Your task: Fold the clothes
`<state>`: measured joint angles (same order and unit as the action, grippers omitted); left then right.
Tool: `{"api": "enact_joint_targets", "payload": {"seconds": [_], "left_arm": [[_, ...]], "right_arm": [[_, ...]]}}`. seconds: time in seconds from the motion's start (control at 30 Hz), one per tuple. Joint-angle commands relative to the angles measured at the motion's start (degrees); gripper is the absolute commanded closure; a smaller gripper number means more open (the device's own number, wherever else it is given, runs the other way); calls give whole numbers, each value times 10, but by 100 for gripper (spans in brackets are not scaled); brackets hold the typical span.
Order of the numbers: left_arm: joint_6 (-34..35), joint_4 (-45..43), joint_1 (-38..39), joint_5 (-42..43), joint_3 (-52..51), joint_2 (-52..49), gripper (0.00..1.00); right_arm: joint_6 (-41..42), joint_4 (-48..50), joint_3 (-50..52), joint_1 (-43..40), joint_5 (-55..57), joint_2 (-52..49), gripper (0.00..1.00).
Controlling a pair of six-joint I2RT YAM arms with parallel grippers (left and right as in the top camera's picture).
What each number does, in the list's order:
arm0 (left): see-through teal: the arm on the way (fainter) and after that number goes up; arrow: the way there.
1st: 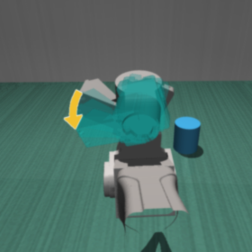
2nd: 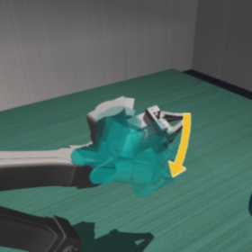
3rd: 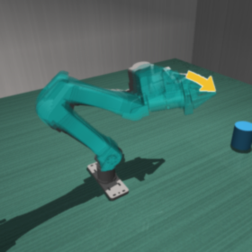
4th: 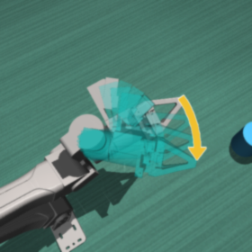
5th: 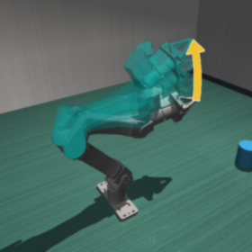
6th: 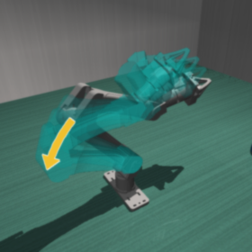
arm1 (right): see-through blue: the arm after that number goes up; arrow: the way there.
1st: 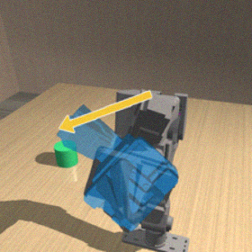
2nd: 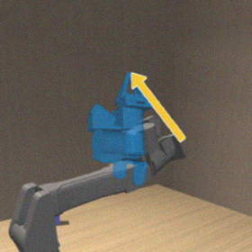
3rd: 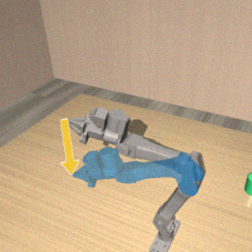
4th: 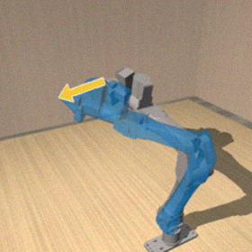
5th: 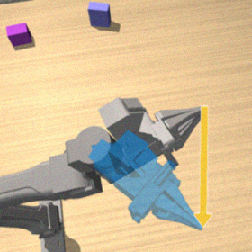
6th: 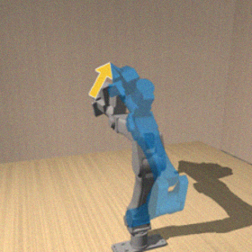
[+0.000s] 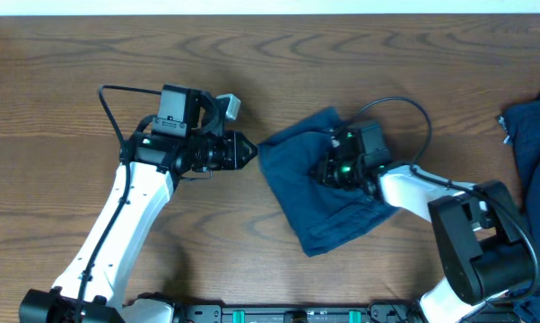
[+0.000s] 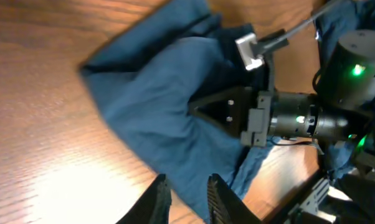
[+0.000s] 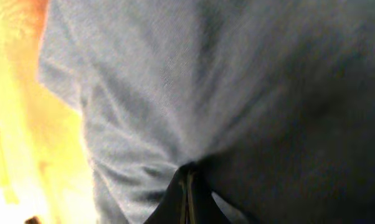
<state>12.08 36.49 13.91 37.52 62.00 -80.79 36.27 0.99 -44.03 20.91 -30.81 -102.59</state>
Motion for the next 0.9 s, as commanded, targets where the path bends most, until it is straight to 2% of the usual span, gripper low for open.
{"api": "enact_joint_targets", "payload": {"seconds": [0.0,0.2,0.3,0.37,0.57,0.63,0.77,0.87], "left_arm": [[-9,4,32,6,-1,3,77],[-9,-14,126,-1,-12,-7,77],[-9,-23,182,-70,-28,-28,77],[-9,-26,212,-101,-31,-54,77],[24,-79,283,-94,-31,-177,77],[33,-81,298,-53,-31,-217,78],[32,-43,314,56,-31,-268,78],[29,18,315,64,-31,-273,81]], "right_arm": [[-8,-19,-30,-2,-16,26,98],[-69,-191,-56,-66,23,111,96],[-80,-267,-56,-104,96,136,96],[-84,-294,-56,-122,115,136,97],[-100,-330,-54,-132,116,113,98],[-100,-331,-53,-132,137,101,99],[-100,-316,-53,-138,253,90,99],[-100,-301,-54,-145,265,89,99]]}}
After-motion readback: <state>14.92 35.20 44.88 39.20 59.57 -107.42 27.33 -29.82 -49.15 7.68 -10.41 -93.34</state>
